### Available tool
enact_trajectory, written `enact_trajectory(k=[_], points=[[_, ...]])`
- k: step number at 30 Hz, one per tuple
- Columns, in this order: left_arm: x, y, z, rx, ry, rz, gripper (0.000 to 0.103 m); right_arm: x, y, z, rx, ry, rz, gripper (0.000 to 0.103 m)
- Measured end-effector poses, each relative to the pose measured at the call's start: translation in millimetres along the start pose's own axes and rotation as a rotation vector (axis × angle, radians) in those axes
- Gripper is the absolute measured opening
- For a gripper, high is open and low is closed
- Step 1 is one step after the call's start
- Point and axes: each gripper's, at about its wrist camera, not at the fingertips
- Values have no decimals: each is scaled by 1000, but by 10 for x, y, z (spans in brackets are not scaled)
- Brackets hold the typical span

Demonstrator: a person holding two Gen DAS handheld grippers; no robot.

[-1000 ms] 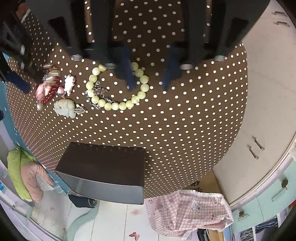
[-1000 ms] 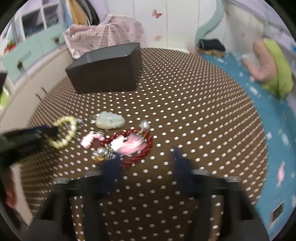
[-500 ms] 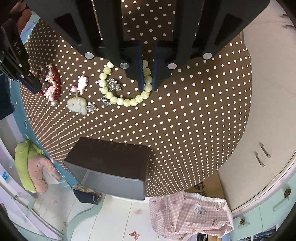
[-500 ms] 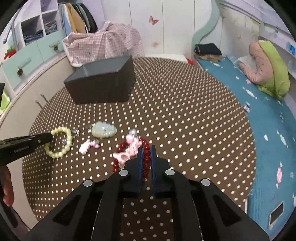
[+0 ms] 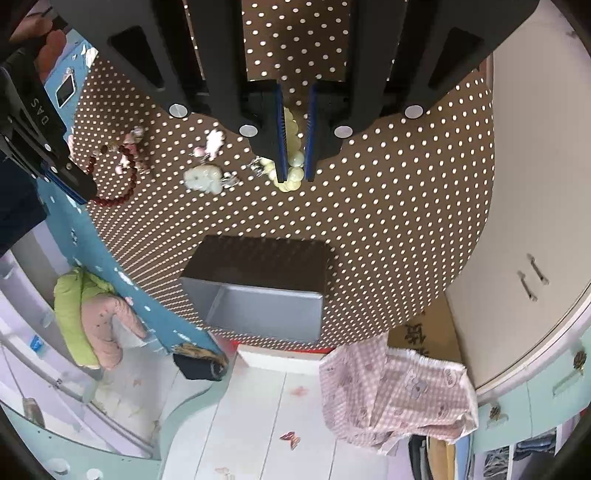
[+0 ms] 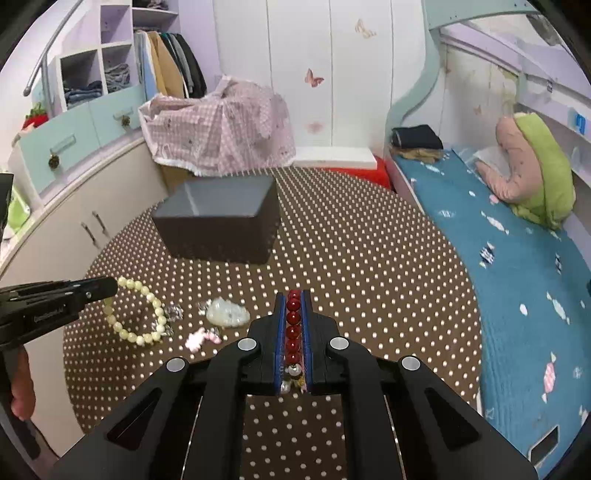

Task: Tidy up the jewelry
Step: 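Carry both bracelets into the grey metal box and open both tools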

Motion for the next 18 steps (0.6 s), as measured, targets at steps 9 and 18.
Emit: enact_trajectory(k=[9, 18], points=[[19, 152, -121, -28, -54, 10, 8, 66, 271, -111, -56, 9, -34, 8], [41, 491, -227, -68, -53, 46, 8, 150, 633, -45, -75, 53, -48, 8]])
Point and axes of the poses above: each gripper's, at about its wrist camera, not at the fingertips, and z roughly the way its jaws point, x to its left, y to its top, and after that the axes turned 1 degree about z, right-handed
